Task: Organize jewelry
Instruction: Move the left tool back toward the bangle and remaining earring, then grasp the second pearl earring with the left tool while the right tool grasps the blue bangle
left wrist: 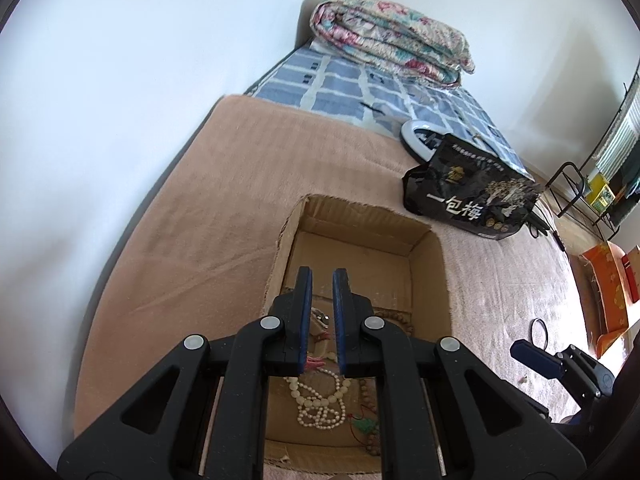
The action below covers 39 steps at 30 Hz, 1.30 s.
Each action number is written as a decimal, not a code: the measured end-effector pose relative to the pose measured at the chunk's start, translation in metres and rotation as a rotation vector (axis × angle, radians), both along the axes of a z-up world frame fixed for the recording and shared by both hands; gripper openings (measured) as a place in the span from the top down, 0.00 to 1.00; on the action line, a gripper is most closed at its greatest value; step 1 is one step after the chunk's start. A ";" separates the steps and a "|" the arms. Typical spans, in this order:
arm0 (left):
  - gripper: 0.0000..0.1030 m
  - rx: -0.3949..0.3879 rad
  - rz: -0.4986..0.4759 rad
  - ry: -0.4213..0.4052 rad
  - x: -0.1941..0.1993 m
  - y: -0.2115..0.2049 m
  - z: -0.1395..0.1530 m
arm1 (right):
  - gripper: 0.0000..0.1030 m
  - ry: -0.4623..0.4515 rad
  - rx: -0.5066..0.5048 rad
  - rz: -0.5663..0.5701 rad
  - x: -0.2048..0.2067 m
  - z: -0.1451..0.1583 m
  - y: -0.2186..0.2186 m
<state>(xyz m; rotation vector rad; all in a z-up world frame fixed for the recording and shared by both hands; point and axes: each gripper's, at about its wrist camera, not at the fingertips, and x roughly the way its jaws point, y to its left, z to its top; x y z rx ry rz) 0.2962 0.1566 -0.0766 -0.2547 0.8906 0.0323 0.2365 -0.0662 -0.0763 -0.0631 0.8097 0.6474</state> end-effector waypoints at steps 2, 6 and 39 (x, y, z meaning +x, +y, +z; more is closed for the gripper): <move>0.92 0.017 -0.003 -0.021 -0.006 -0.007 0.007 | 0.50 -0.005 0.005 -0.007 -0.003 0.004 -0.006; 0.92 0.053 -0.019 -0.056 -0.017 -0.024 0.020 | 0.44 -0.023 0.015 -0.028 -0.012 0.016 -0.020; 0.56 0.085 -0.260 -0.164 -0.069 -0.207 0.031 | 0.00 -0.045 0.025 -0.408 -0.034 0.039 -0.226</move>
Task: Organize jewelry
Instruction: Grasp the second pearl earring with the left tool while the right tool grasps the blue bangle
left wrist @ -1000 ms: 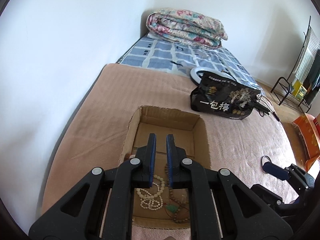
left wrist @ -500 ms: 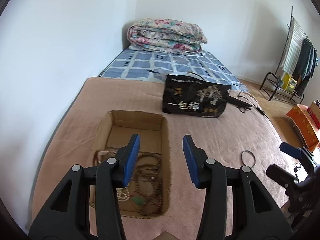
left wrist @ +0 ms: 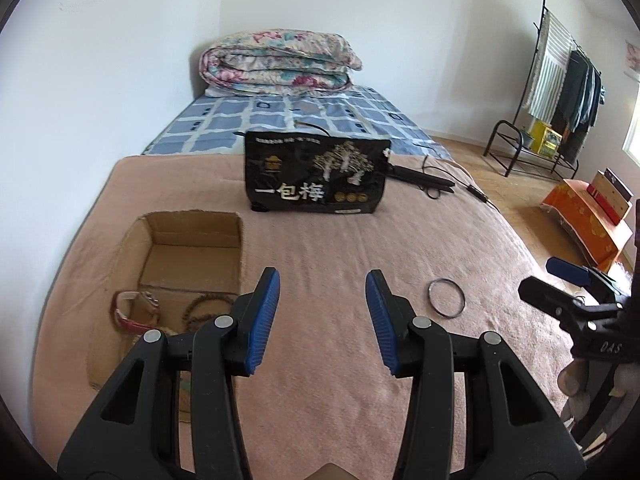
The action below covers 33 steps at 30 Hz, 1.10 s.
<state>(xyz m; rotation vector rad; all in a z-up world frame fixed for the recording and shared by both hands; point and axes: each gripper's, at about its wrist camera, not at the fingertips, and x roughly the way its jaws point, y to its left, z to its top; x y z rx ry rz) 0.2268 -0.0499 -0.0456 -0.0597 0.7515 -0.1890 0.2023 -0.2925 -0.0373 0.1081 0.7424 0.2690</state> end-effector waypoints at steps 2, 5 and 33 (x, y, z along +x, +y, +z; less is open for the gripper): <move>0.56 -0.004 -0.010 0.019 0.002 -0.009 -0.008 | 0.00 0.010 -0.013 -0.021 0.003 -0.004 -0.014; 0.56 -0.017 -0.033 0.049 0.002 -0.021 -0.022 | 0.00 0.021 -0.019 -0.063 0.008 -0.010 -0.032; 0.67 0.060 -0.353 0.268 0.009 -0.141 -0.130 | 0.37 0.378 0.091 -0.107 0.079 -0.117 -0.089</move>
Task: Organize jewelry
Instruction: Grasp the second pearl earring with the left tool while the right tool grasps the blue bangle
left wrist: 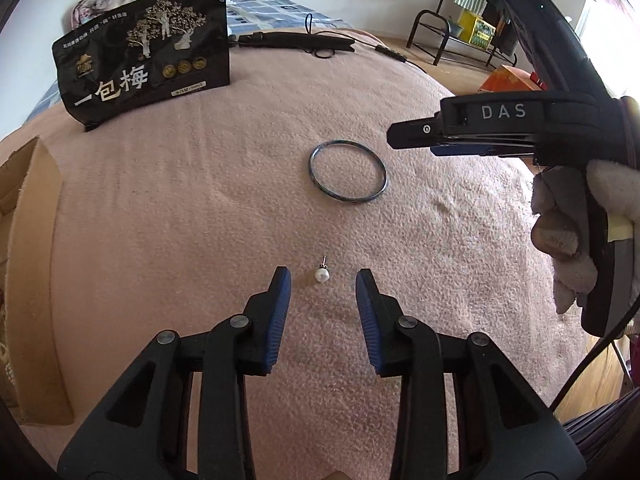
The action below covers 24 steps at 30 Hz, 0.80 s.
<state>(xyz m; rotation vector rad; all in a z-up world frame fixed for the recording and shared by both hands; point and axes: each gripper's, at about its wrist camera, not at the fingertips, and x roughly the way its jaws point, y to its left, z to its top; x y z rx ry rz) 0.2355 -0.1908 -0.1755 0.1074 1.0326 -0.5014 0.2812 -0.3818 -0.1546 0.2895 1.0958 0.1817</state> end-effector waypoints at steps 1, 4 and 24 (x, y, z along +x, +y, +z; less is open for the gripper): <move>0.68 -0.001 0.001 0.003 0.001 0.000 -0.002 | 0.28 -0.003 0.001 0.009 0.000 -0.001 0.000; 0.72 0.003 0.000 0.012 0.004 -0.002 -0.008 | 0.14 -0.015 0.002 0.014 0.002 -0.004 0.001; 0.93 0.010 0.006 0.020 0.012 -0.003 -0.028 | 0.07 0.010 -0.063 0.100 0.022 -0.030 0.035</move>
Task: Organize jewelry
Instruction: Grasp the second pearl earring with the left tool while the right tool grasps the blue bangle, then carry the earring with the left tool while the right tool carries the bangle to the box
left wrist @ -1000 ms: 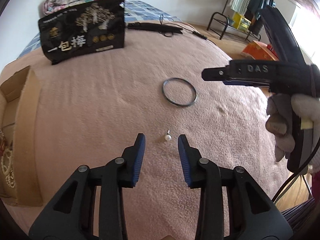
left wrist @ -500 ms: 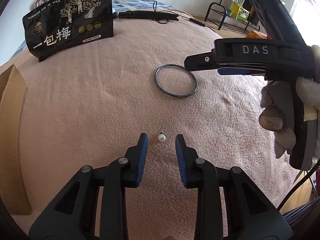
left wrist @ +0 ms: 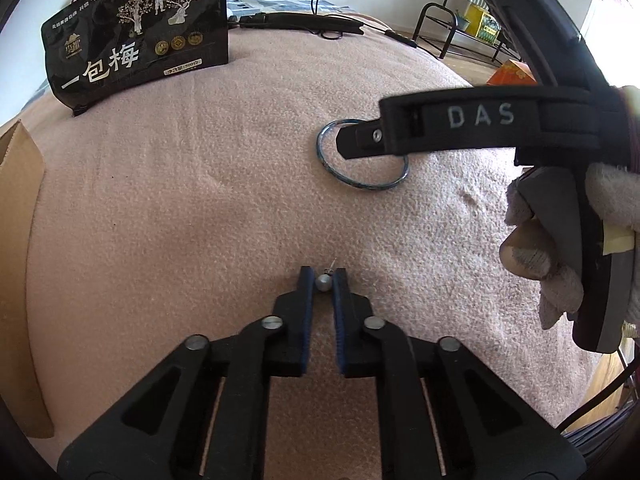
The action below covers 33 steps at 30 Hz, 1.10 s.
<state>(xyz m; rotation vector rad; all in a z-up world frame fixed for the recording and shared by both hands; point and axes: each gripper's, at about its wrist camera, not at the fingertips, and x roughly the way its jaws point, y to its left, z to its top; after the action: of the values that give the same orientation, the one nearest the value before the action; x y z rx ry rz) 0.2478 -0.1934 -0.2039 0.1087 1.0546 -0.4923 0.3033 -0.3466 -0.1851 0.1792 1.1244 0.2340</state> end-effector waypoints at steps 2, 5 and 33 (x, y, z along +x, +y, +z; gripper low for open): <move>0.93 0.003 -0.002 -0.003 -0.001 0.001 0.000 | 0.07 -0.002 -0.017 0.009 0.000 -0.002 0.003; 0.93 0.008 -0.003 -0.008 -0.004 0.003 0.000 | 0.07 -0.006 -0.044 0.022 0.001 -0.003 0.008; 0.94 -0.010 0.033 -0.059 -0.018 0.026 0.025 | 0.30 -0.068 -0.214 0.094 -0.016 0.013 0.028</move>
<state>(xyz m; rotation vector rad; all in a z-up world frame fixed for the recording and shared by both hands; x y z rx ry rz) 0.2298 -0.1677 -0.1786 0.0963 0.9943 -0.4620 0.2872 -0.3189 -0.1724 -0.0717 1.0831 0.2005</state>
